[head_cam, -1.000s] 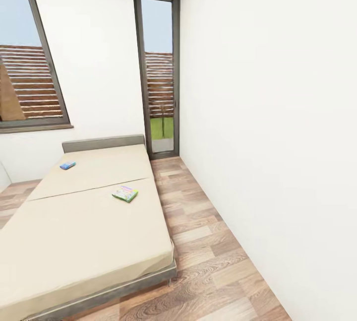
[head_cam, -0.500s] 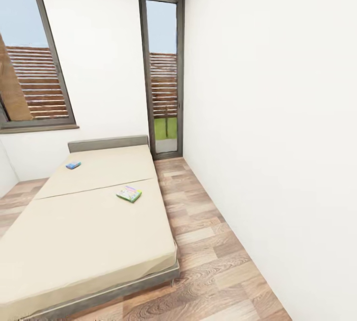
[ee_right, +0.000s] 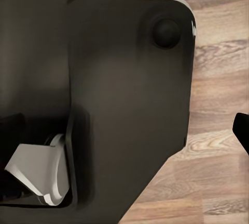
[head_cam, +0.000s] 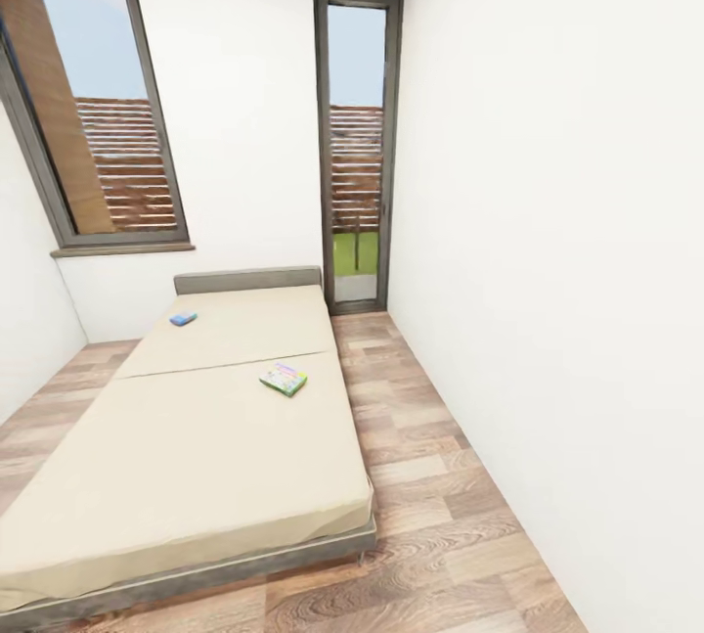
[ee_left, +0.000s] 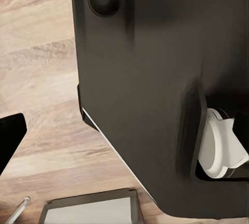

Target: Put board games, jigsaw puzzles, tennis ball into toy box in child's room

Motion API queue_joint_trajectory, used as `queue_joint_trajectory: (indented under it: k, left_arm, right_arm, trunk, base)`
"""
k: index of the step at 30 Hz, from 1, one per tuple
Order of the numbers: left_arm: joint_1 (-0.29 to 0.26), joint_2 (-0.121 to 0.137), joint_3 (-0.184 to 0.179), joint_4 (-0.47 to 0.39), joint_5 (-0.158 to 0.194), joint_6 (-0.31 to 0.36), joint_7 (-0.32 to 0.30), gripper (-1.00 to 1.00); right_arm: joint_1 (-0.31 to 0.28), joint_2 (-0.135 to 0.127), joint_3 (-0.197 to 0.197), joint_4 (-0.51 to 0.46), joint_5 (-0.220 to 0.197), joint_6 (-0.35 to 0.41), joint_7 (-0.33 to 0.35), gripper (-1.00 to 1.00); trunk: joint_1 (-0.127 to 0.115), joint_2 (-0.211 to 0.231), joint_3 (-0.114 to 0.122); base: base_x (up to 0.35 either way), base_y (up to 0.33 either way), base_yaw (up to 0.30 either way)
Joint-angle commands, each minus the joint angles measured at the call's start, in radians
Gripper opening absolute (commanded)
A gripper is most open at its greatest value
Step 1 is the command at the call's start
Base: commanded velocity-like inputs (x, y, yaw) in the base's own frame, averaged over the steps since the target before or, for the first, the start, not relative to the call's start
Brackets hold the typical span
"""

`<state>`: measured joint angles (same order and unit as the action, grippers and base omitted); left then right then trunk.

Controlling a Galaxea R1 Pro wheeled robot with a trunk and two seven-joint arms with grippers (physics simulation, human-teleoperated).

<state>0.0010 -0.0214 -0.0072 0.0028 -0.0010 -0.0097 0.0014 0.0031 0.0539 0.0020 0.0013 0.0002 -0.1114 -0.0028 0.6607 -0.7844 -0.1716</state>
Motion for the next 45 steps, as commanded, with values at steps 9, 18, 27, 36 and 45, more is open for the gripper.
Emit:
queue_joint_trajectory:
  k: [9,18,27,36,45]
  left_arm:
    - [0.000,0.000,-0.001,0.000,0.000,-0.001,0.000,1.00]
    - [0.000,0.000,-0.001,0.000,-0.001,-0.002,0.000,1.00]
    - [0.000,0.000,0.003,-0.007,0.001,-0.031,0.001,1.00]
    - [-0.001,0.018,0.019,-0.066,0.011,-0.110,0.002,1.00]
    - [-0.036,0.024,0.021,-0.260,0.013,-0.101,0.002,1.00]
  right_arm:
    - [0.000,-0.014,0.000,0.000,-0.001,-0.003,0.000,1.00]
    - [0.000,-0.015,-0.001,0.000,0.001,-0.003,0.000,1.00]
    - [0.000,-0.013,-0.002,0.000,0.001,-0.005,0.000,1.00]
    - [-0.002,0.003,-0.003,-0.024,0.001,-0.002,-0.001,1.00]
    - [-0.037,-0.014,-0.051,-0.215,-0.097,0.063,-0.009,1.00]
  trunk:
    - [-0.034,0.062,0.027]
    - [-0.069,0.125,0.056]
    - [-0.103,0.188,0.084]
    - [-0.138,0.251,0.112]
    - [-0.172,0.314,0.140]
  base:
    - [0.000,0.000,0.017]
    - [0.000,0.000,0.001]
    - [0.000,0.000,0.000]
    - [0.000,0.000,0.000]
    - [0.000,0.000,0.000]
